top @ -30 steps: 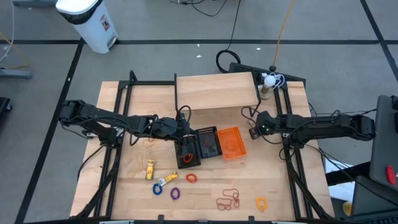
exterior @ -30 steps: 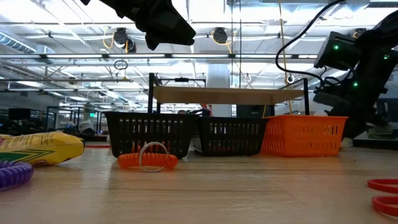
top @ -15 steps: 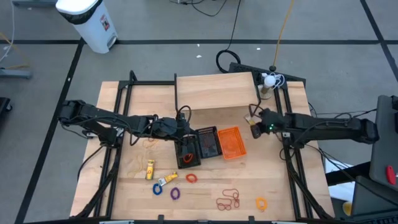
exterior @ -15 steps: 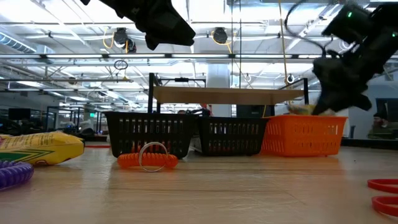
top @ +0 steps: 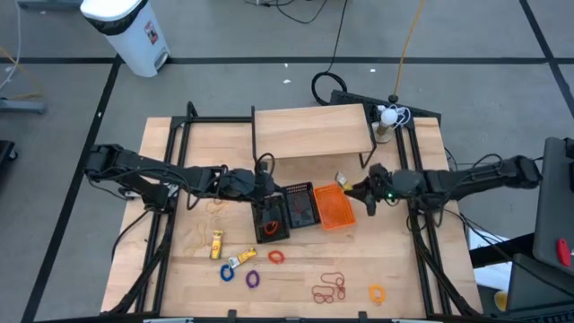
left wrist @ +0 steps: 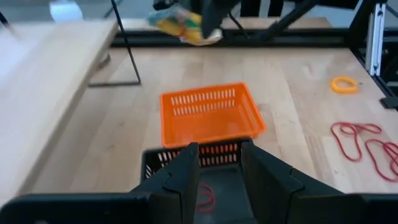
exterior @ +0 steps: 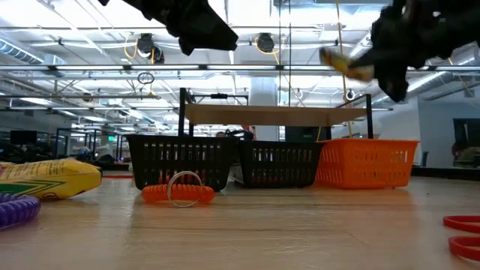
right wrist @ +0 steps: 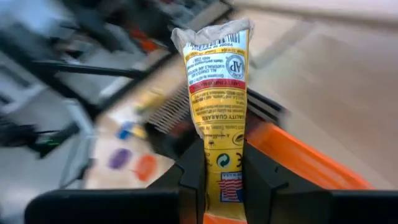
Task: Pick & Place Office Desk Supplies
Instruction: Put the yellow crayon bag into the orange bin
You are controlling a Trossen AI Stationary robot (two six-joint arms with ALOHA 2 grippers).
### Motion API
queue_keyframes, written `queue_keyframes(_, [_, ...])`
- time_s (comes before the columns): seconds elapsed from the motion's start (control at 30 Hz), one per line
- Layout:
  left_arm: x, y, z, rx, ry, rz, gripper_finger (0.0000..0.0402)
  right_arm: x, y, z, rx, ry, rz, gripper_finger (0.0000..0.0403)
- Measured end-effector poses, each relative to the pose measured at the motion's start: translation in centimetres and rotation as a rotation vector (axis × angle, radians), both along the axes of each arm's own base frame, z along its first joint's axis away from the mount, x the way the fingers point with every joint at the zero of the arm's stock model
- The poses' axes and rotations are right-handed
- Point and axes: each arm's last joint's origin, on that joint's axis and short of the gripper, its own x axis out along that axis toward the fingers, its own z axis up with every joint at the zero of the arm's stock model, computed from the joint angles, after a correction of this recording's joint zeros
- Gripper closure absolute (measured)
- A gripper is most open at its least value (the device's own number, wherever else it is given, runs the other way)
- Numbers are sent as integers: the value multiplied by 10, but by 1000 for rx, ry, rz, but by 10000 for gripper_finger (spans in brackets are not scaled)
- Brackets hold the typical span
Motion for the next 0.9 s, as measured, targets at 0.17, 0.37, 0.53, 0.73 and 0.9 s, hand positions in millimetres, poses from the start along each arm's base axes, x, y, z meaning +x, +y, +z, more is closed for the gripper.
queue_keyframes(0.17, [2, 0, 4, 66, -40, -15, 277, 9, 15, 14, -94, -174, 172, 349])
queue_keyframes(0.37, [3, -2, 7, 136, -69, -48, 277, 21, 22, 20, -155, -148, 304, 349])
queue_keyframes(0.53, [3, -3, 9, 137, -92, -51, 277, 30, 21, 17, -191, 48, 242, 349])
queue_keyframes(0.73, [3, -3, 8, 134, -83, -49, 277, 34, 16, 17, -199, 251, 23, 349])
queue_keyframes(0.9, [3, -3, 8, 114, -83, -42, 277, 38, 15, 11, -103, 363, -85, 349])
